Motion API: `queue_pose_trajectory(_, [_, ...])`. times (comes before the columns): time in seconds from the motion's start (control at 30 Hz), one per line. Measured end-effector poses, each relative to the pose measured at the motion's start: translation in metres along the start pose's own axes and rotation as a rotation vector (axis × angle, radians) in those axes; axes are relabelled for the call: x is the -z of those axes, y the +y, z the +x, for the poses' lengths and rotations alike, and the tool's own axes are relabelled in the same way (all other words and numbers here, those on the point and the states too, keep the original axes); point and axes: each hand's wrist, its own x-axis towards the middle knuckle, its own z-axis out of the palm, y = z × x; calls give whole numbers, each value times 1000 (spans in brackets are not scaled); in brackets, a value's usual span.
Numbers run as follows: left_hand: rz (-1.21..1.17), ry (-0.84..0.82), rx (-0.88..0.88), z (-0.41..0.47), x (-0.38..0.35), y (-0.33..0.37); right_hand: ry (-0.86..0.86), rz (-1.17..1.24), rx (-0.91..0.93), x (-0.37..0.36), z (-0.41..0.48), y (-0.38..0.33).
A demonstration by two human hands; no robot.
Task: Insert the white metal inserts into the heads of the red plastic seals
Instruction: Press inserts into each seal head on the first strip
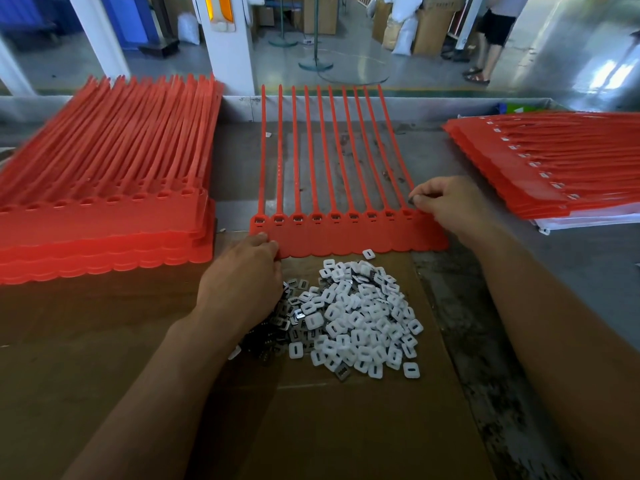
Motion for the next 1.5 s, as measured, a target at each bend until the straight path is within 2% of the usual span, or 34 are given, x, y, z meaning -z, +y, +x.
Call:
queue_pose_trajectory(0.27, [0, 0, 7, 0, 0, 0, -170, -209, 16, 1, -1, -5])
queue_pose_trajectory(0.6, [5, -5, 6, 1, 1, 0, -126, -192, 11, 1, 2, -4])
queue_pose_trajectory(0.8, [22, -16, 0, 1, -1, -1, -144, -316, 54, -2, 3, -6])
queue_pose_trajectory(1.03, [19, -16, -6, 1, -1, -2, -22, -129, -15, -3, 3, -2])
queue_pose_trajectory(1.23, [2, -10, 3, -1, 0, -1, -45, -77, -72, -3, 4, -2])
queue_pose_trajectory(1.4, [-4, -9, 1, 0, 0, -2, -34, -65, 99, -4, -17, -30])
queue_pose_trajectory(1.5, [-6, -8, -1, 0, 0, -2, -203, -115, 264, -13, -40, -60])
